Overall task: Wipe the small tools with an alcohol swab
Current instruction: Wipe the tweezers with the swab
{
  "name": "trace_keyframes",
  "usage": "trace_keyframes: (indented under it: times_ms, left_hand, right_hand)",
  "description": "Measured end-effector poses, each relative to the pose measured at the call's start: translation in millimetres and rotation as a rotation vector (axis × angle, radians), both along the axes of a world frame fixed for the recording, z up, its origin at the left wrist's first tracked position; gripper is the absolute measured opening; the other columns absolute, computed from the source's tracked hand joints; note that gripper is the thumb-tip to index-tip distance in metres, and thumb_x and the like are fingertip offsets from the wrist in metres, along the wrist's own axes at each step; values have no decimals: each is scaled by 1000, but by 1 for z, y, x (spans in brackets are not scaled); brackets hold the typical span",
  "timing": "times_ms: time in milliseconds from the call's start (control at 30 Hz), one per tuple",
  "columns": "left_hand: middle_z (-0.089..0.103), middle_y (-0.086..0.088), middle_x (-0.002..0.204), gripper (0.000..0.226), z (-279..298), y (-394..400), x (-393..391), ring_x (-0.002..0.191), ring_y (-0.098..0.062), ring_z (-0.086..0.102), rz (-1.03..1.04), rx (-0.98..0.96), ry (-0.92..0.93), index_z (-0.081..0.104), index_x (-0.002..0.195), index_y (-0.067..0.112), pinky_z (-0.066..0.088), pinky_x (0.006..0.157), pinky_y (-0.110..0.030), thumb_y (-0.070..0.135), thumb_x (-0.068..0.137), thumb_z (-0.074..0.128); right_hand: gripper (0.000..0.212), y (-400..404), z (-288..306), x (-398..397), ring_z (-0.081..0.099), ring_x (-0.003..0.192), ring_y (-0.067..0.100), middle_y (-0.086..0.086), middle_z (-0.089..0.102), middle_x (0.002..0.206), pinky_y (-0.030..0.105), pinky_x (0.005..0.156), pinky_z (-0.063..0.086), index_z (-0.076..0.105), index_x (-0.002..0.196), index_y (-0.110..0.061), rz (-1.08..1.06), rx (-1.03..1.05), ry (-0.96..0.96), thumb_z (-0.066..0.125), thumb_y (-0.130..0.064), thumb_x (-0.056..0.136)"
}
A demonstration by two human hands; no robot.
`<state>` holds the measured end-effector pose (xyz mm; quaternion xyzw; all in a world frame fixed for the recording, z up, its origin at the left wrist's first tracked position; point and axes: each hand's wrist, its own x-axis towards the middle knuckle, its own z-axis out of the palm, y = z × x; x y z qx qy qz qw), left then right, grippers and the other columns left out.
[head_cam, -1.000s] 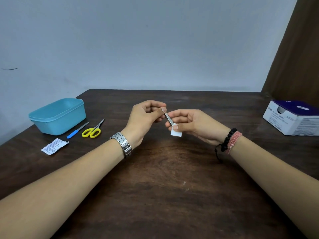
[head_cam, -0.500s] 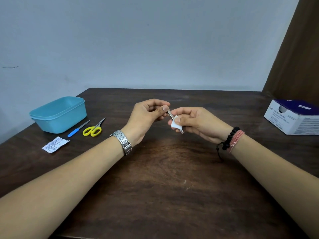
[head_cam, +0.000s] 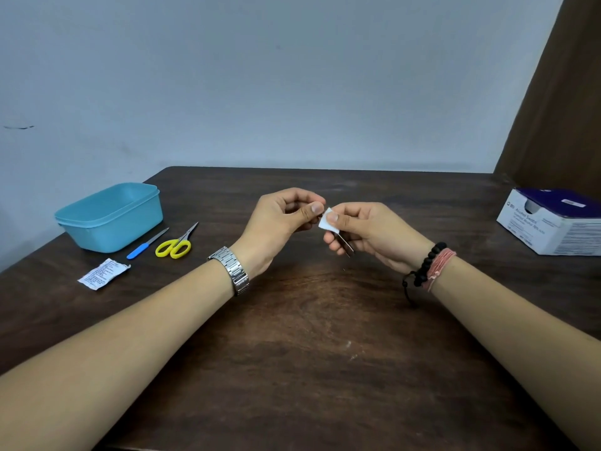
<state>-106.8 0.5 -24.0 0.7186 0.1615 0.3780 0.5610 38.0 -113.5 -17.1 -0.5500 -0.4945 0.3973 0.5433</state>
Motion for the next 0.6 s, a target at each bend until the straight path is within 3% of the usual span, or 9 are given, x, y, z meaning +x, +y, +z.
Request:
trace_keyframes:
  times_ms: [133, 233, 467, 600]
  left_hand:
    - [70, 3, 75, 9, 0, 4, 0, 71, -5, 62, 36, -24, -29, 72, 92, 16, 52, 71, -20, 9, 90, 67]
    - [69, 2, 76, 9, 0, 4, 0, 71, -5, 62, 42, -30, -35, 72, 92, 17, 52, 71, -20, 9, 90, 67]
    - [70, 5, 73, 6, -1, 0, 1, 73, -6, 63, 14, -2, -8, 71, 90, 15, 52, 72, -21, 11, 90, 67]
    - [69, 4, 71, 4, 0, -1, 0, 71, -7, 62, 37, 13, 10, 70, 86, 15, 50, 69, -21, 15, 90, 68]
  right_hand:
    - [23, -1, 2, 4, 69, 82, 14, 10, 73, 97, 25, 78, 57, 62, 115, -5, 117, -34, 142, 52, 0, 95]
    - [29, -1, 0, 6, 69, 86, 14, 10, 73, 102, 27, 84, 56, 61, 119, -7, 125, -42, 129, 55, 4, 92]
    - [14, 1, 0, 1, 64, 65, 10, 5, 70, 76, 20, 60, 53, 66, 102, -5, 31, -5, 48, 56, -14, 97]
    - [16, 1, 0, 0, 64, 63, 10, 6, 70, 76, 19, 59, 53, 66, 99, -7, 25, -4, 35, 54, -17, 98]
